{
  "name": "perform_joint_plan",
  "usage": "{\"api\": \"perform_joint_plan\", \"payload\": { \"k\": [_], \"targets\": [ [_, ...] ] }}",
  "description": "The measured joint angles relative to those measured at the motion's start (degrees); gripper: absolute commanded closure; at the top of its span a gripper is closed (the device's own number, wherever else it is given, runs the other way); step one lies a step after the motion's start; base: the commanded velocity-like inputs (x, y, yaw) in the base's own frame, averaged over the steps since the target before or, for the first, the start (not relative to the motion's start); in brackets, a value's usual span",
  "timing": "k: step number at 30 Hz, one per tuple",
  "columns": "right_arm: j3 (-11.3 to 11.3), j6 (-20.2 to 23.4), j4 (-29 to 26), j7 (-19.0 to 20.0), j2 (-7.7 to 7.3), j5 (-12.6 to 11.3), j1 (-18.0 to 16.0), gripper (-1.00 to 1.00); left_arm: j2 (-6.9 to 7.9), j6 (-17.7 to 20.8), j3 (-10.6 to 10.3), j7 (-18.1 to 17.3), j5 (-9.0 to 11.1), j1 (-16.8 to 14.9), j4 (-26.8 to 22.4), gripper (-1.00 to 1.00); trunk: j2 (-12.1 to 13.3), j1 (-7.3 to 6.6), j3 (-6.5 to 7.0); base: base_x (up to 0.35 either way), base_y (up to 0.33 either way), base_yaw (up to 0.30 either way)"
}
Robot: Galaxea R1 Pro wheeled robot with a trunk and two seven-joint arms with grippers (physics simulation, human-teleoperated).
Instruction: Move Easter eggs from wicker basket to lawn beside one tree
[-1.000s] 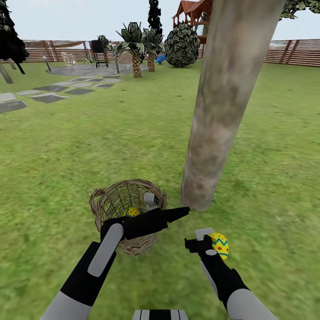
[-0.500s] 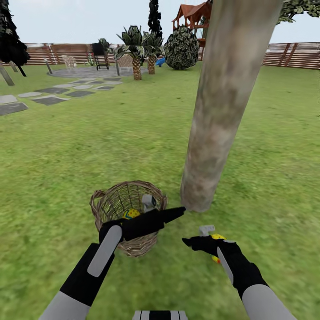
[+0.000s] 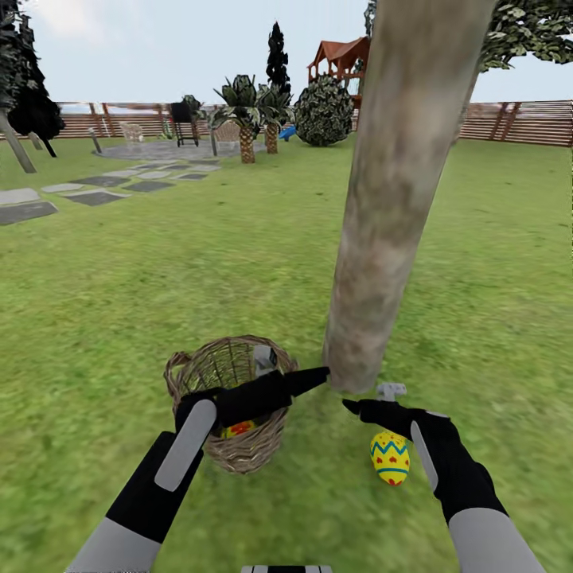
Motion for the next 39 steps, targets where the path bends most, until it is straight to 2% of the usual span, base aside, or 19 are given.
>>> {"api": "perform_joint_plan", "payload": {
  "k": [3, 5, 11, 14, 21, 26, 32, 39],
  "targets": [
    [-0.1, 0.2, -0.2, 0.3, 0.2, 0.0, 0.0, -1.0, 0.12, 0.1, 0.8, 0.0, 0.1, -0.1, 0.0, -1.0, 0.0, -0.08, 0.67, 0.0, 0.0, 0.0],
    [-0.1, 0.3, -0.3, 0.3, 0.34, 0.0, 0.0, -1.0, 0.26, 0.2, 2.4, 0.0, 0.1, -0.1, 0.0, -1.0, 0.1, -0.13, 1.11, 0.0, 0.0, 0.0],
    [-0.1, 0.5, -0.3, 0.3, 0.49, 0.0, 0.0, -1.0, 2.47, 0.2, 4.8, -0.1, 0.4, -0.1, 0.0, -1.0, 0.1, -0.28, 2.44, 0.0, 0.0, 0.0],
    [-0.1, 0.7, -0.3, 0.3, 0.42, 0.0, 0.0, -1.0, 2.81, 0.3, 5.7, -0.1, 0.4, -0.1, 0.0, -1.0, 0.2, -0.36, 3.1, 0.0, 0.0, 0.0],
    [-0.1, 0.8, -0.4, 0.3, 0.5, 0.0, 0.0, -1.0, 2.86, 0.6, 5.8, -0.1, 0.4, -0.2, 0.0, -1.0, 0.3, -0.54, 4.66, 0.0, 0.0, 0.0],
    [-0.1, 0.8, -0.4, 0.3, 0.51, 0.0, 0.0, -1.0, 2.73, 2.7, 5.8, -0.1, 0.4, -0.2, 0.3, -1.0, 0.3, -0.67, 5.76, 0.003, 0.011, 0.0],
    [-0.1, 0.7, -0.3, 0.4, 0.46, 0.0, 0.0, -1.0, 2.71, 3.0, 5.8, -0.2, 0.5, -0.2, 0.6, -1.0, 0.4, -0.83, 7.1, 0.068, 0.233, 0.0],
    [-0.1, 0.7, -0.3, 0.4, 0.44, 0.0, 0.0, -1.0, 2.71, 3.0, 5.8, -0.2, 0.5, -0.2, 0.6, -1.0, 3.2, -2.37, 8.36, 0.119, 0.282, 0.0]
  ]
}}
